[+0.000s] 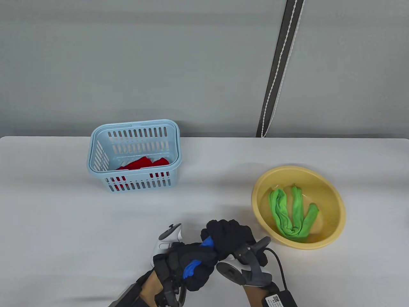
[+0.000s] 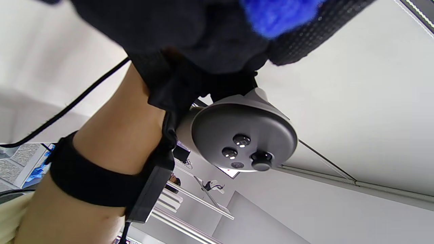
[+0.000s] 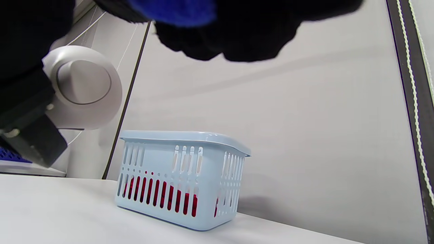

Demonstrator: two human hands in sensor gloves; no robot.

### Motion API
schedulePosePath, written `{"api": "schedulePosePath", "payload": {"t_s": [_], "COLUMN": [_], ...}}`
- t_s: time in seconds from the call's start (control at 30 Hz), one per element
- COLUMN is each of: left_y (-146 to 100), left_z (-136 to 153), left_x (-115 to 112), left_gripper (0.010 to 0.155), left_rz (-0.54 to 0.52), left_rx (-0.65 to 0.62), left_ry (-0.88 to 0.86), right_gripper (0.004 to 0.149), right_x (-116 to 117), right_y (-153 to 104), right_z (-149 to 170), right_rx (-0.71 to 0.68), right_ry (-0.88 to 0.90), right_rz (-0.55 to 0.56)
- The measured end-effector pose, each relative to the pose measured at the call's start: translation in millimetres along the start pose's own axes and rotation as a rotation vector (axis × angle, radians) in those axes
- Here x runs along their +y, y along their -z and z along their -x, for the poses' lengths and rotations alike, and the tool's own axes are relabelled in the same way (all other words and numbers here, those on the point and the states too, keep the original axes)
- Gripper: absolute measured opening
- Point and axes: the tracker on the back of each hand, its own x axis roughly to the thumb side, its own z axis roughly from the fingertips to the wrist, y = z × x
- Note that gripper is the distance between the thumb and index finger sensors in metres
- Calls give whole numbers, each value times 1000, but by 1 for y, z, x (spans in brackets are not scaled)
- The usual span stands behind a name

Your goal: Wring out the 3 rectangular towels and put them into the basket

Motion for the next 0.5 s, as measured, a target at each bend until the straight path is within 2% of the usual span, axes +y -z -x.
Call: {"api": "schedulePosePath", "payload": {"t_s": [0.37, 0.5], "left_y": [-5, -12], "left_z": [-1, -5], "left_x": [5, 10], "left_gripper": [39, 41], "left_rz": [-44, -107], "left_rx": [27, 87], "left_ry": [54, 184], "right_gripper": [41, 41], "right_x": [4, 7], "right_y": [0, 0], "right_z": [-3, -4], "right_rx": [7, 24], "right_ry": [-31, -45], "right_rz": [-24, -76]}}
